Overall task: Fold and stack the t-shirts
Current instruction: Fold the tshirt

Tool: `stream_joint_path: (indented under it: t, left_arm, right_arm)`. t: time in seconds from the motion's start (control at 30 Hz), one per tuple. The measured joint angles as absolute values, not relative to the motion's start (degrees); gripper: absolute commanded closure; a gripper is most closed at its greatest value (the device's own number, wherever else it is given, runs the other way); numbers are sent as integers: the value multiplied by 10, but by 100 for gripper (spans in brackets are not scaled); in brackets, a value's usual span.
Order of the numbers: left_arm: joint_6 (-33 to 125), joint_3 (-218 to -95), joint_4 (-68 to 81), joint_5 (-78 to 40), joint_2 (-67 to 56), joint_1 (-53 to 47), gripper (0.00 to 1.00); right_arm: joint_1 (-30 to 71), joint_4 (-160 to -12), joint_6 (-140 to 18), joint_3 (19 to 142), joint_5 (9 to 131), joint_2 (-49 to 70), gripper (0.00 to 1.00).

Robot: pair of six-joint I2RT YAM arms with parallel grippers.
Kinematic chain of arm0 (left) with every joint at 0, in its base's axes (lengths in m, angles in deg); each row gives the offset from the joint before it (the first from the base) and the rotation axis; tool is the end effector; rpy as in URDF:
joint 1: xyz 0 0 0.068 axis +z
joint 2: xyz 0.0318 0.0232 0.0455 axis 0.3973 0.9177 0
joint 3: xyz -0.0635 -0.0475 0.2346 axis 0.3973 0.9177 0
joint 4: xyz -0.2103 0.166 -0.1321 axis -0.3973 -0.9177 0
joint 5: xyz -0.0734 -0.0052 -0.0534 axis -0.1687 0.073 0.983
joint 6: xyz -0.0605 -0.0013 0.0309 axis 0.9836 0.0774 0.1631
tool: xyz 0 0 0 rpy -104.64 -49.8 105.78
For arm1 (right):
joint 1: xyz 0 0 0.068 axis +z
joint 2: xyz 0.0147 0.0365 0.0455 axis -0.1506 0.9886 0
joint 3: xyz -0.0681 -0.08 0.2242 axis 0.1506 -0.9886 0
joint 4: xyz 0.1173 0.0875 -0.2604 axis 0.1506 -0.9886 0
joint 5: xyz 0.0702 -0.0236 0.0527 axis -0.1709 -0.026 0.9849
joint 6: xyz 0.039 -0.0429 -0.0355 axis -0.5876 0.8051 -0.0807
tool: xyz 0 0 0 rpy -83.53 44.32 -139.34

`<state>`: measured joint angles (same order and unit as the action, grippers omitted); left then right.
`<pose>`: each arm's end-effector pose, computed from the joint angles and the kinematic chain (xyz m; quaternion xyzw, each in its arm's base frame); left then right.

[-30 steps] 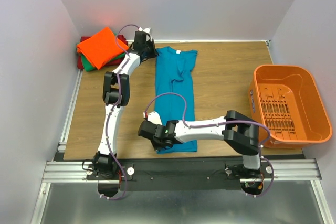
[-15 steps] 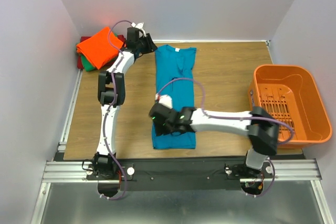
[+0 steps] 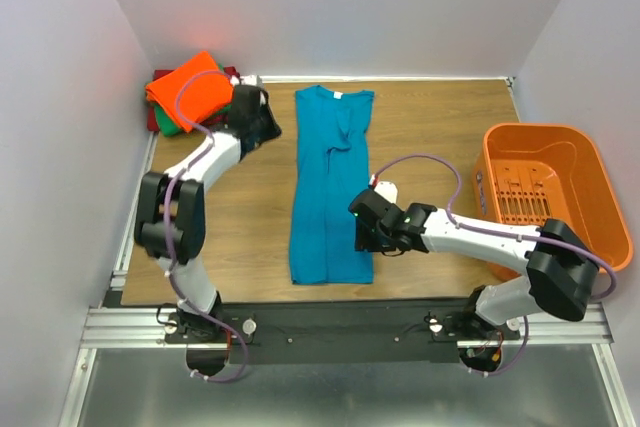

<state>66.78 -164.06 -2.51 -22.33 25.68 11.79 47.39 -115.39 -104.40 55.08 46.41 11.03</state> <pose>0.4637 -0.1004 0.1979 -0.1381 0.8695 -0.2141 0.4231 0.1907 0.2567 0.1403 -0.0162 0.9603 0.1158 0.2534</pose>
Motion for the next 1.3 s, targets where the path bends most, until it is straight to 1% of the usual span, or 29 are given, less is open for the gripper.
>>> stream_joint_path:
  t: [0.2, 0.27, 0.4, 0.53, 0.57, 0.63, 0.67, 0.7, 0.8, 0.87, 0.97, 1.07, 1.17, 1.27, 1.3]
  left_arm:
    - [672, -1419, -42, -269, 105, 18, 86]
    - [674, -1368, -50, -271, 77, -15, 86]
    - [687, -1305, -59, -272, 39, -73, 88]
    - [710, -1248, -67, -272, -10, -86, 88]
    - [718, -1234, -75, -272, -27, -88, 88]
    - [724, -1220, -85, -271, -44, -89, 87]
    - [726, -1215, -91, -268, -52, -90, 85]
    - [728, -1211, -99, -264, -60, -91, 84]
    - [731, -1207, -108, -248, -68, -97, 83]
    - [734, -1204, -114, -231, -69, -105, 82]
    - [737, -1197, -119, -213, -68, -120, 82]
    - [744, -1186, -124, -194, -65, -139, 87]
    - [759, -1176, -146, -190, -68, -159, 88]
    - [781, -1161, -171, -191, -99, -170, 90]
    - [791, -1154, -179, -191, -120, -171, 92]
  right_arm:
    - [460, -1148, -1059, 484, 485, 81, 45]
    - [460, -1141, -1062, 467, 497, 74, 45]
    - [460, -1115, -1067, 430, 534, 73, 46]
    - [460, -1083, -1069, 418, 559, 72, 57]
    - [460, -1074, -1068, 413, 566, 71, 63]
    - [459, -1065, -1067, 409, 576, 71, 72]
    - [459, -1058, -1069, 404, 582, 70, 79]
    - [458, -1052, -1068, 399, 588, 70, 80]
    - [456, -1041, -1070, 394, 603, 73, 81]
    - [455, -1031, -1069, 394, 618, 80, 84]
    - [447, -1020, -1067, 399, 648, 101, 84]
    - [433, -1019, -1053, 414, 675, 119, 84]
    - [415, -1028, -1041, 426, 697, 131, 84]
    - [403, -1032, -1037, 426, 709, 133, 84]
    - [401, -1032, -1037, 426, 710, 133, 84]
